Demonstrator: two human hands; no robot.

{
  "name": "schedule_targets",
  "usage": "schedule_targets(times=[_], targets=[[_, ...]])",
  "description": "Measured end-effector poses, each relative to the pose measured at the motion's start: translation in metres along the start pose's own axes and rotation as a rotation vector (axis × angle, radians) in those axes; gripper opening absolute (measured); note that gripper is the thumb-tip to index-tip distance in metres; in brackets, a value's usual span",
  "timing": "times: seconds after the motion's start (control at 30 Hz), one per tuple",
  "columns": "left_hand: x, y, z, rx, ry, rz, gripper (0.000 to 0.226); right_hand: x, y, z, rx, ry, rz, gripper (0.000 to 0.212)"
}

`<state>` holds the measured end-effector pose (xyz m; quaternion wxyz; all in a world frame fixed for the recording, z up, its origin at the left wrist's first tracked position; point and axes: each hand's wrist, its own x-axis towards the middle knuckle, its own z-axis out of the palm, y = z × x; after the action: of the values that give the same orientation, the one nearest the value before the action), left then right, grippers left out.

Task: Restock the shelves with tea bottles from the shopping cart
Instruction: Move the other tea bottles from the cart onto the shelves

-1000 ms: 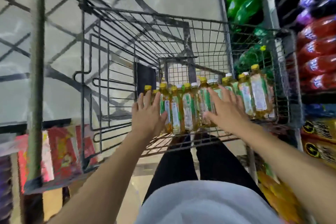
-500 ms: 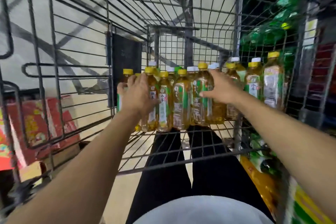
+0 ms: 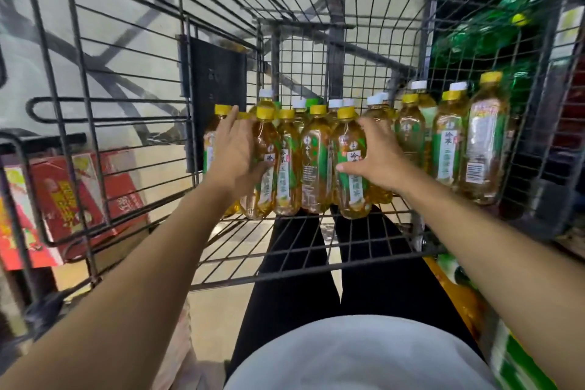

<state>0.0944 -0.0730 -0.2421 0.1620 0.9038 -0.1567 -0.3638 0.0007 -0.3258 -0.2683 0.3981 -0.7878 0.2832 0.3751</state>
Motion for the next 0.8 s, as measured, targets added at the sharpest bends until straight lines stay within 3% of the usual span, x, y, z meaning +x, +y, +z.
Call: schedule_targets(times=[0.17,0.33,0.47,0.63,0.8], targets=[[-0.026,0.004,0.014,-0.280,0.010,0.100,0.082,-0.026,0.009,0.015,0.137,0.042,-0.150,0.094],[-0.032,0.015,0.024,-0.512,-0.077,-0.116,0.092,-0.028,0.022,0.017,0.310,-0.017,-0.125,0.094],[-0.033,0.015,0.024,-0.421,-0.173,-0.151,0.113,-0.022,0.028,0.018,0.197,-0.057,-0.114,0.109],[-0.026,0.016,0.016,-0.416,-0.212,-0.211,0.119,-0.022,0.020,0.034,0.220,0.042,-0.092,0.115],[-0.041,0.022,0.006,-0.841,-0.146,-0.232,0.109,-0.037,0.018,0.022,0.364,0.082,-0.001,0.096]])
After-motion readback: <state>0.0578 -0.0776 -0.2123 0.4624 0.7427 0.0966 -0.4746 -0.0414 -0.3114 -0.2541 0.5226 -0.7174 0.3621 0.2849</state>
